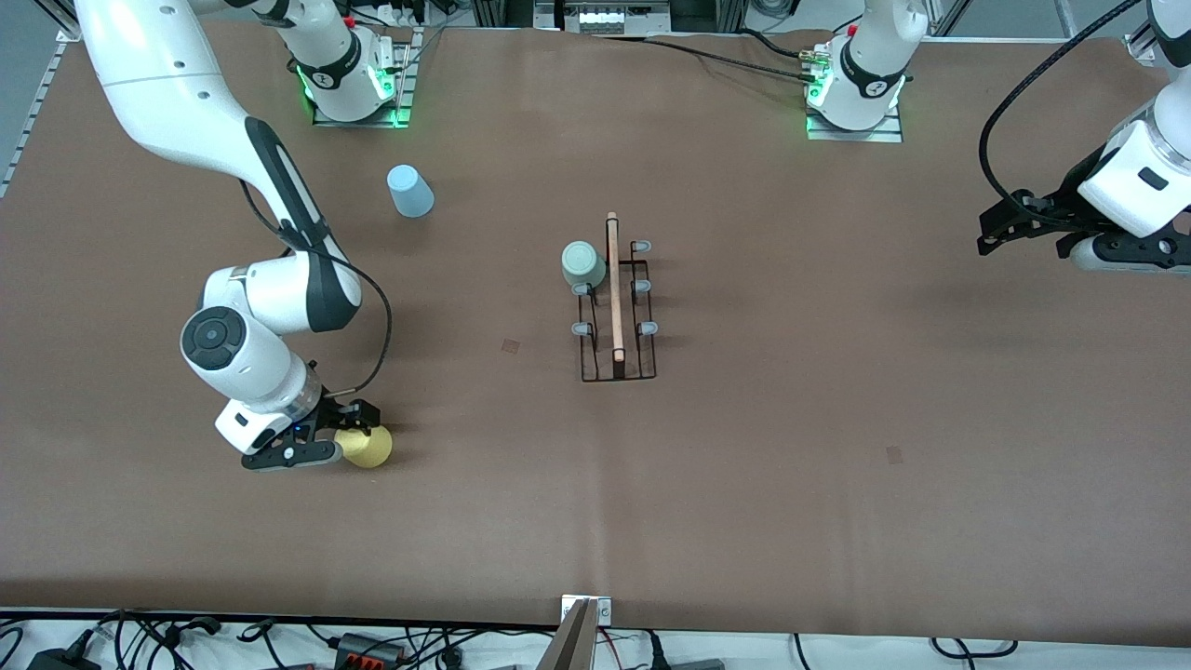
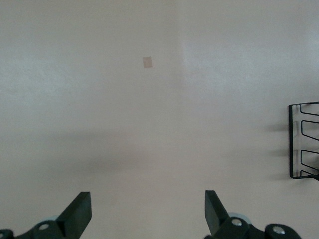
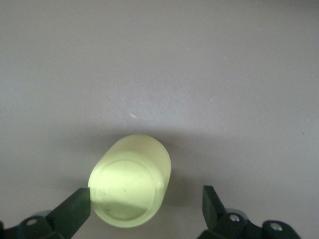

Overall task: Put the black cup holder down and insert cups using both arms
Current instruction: 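Close the right gripper around the yellow cup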

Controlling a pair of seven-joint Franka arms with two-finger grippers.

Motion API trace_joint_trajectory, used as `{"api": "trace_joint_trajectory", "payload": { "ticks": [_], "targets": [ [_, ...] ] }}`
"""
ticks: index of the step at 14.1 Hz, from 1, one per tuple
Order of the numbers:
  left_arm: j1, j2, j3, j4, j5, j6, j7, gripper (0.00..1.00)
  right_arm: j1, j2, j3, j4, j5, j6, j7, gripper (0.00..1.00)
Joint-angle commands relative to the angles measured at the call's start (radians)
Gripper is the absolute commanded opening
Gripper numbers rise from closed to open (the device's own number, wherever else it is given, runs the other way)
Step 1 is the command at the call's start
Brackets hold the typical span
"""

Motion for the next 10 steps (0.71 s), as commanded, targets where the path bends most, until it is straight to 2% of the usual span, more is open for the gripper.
{"api": "trace_joint_trajectory", "payload": {
  "ticks": [1, 6, 7, 9, 10],
  "targets": [
    [-0.002, -0.007, 0.001, 0.006, 0.007, -0.016, 0.007, 1.00, 0.002, 0.026, 0.005, 0.024, 0.000, 0.013, 0.005, 1.00],
    [-0.002, -0.007, 0.001, 0.006, 0.007, -0.016, 0.008, 1.00, 0.002, 0.040, 0.003, 0.027, -0.003, 0.022, -0.010, 1.00],
    [-0.002, -0.007, 0.002, 0.006, 0.007, -0.016, 0.008, 1.00, 0.000, 0.040, 0.003, 0.028, -0.003, 0.022, -0.012, 0.89],
    [-0.002, -0.007, 0.001, 0.006, 0.007, -0.016, 0.008, 1.00, 0.005, 0.042, 0.003, 0.040, -0.004, 0.021, -0.015, 0.48],
    [-0.002, -0.007, 0.001, 0.008, 0.007, -0.016, 0.008, 1.00, 0.005, 0.042, 0.005, 0.040, -0.006, 0.021, -0.015, 0.36]
  ]
}}
